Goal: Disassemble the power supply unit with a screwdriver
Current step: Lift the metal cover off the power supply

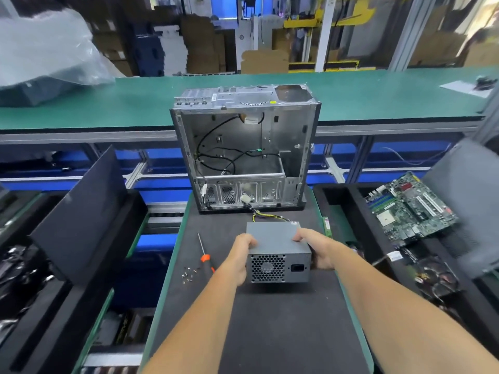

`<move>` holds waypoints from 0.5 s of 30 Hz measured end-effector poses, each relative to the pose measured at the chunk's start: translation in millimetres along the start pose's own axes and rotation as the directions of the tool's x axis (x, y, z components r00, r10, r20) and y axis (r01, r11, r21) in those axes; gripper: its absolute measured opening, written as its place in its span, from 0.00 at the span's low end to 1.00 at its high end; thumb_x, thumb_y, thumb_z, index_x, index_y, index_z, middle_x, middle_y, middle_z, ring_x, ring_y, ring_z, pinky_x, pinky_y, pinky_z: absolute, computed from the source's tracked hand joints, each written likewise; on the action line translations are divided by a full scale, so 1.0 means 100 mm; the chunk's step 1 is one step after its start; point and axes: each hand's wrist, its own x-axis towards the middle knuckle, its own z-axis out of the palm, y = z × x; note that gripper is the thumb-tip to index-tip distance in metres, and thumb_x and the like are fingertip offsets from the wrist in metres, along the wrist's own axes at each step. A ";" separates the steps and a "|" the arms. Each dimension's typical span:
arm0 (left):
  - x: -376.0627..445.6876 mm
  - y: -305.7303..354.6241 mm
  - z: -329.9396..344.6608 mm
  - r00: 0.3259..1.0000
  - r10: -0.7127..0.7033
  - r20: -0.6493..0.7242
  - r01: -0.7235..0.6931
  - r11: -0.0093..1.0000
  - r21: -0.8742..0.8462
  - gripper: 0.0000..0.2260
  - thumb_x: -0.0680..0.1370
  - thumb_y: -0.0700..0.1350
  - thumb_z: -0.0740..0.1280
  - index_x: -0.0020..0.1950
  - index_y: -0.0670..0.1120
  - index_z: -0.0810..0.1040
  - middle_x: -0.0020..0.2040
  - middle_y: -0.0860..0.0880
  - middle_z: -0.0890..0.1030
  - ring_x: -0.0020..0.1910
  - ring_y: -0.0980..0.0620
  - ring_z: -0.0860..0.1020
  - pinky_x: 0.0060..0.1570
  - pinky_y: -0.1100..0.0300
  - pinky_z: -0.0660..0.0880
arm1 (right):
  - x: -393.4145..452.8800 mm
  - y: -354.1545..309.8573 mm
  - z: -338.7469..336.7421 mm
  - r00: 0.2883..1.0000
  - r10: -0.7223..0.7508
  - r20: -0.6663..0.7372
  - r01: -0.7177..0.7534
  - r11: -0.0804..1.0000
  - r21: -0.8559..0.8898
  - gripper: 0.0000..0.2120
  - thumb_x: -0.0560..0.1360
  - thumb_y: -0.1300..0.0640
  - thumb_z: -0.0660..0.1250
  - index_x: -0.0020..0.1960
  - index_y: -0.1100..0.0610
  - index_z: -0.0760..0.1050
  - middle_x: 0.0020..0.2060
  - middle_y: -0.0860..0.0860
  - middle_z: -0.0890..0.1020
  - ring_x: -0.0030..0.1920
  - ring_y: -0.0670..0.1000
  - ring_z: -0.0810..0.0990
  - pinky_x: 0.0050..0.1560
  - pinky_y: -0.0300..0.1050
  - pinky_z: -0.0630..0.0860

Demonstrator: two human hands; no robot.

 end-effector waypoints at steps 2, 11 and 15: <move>0.06 -0.14 -0.01 0.998 0.044 -0.041 -0.045 0.999 -0.023 0.22 0.69 0.46 0.62 0.63 0.43 0.69 0.58 0.43 0.77 0.56 0.43 0.76 0.58 0.50 0.72 | 0.03 0.04 0.02 1.000 -0.019 -0.015 0.019 1.000 -0.004 0.17 0.74 0.53 0.62 0.60 0.58 0.73 0.47 0.56 0.82 0.42 0.56 0.80 0.45 0.47 0.76; 0.13 -0.06 0.02 0.997 -0.056 -0.046 0.056 0.998 0.013 0.17 0.79 0.56 0.61 0.61 0.47 0.73 0.49 0.49 0.83 0.45 0.52 0.83 0.35 0.60 0.76 | 0.07 0.07 0.02 0.989 -0.111 -0.102 0.097 0.986 -0.136 0.24 0.80 0.41 0.59 0.67 0.56 0.71 0.56 0.52 0.81 0.55 0.54 0.80 0.57 0.49 0.76; 0.20 -0.06 0.04 0.991 -0.126 -0.036 0.128 0.991 0.048 0.20 0.79 0.62 0.58 0.58 0.48 0.76 0.48 0.49 0.84 0.45 0.51 0.83 0.36 0.59 0.76 | 0.06 0.09 0.06 0.995 -0.090 -0.046 0.085 0.990 -0.113 0.23 0.80 0.41 0.59 0.65 0.57 0.75 0.50 0.50 0.83 0.49 0.50 0.82 0.43 0.43 0.77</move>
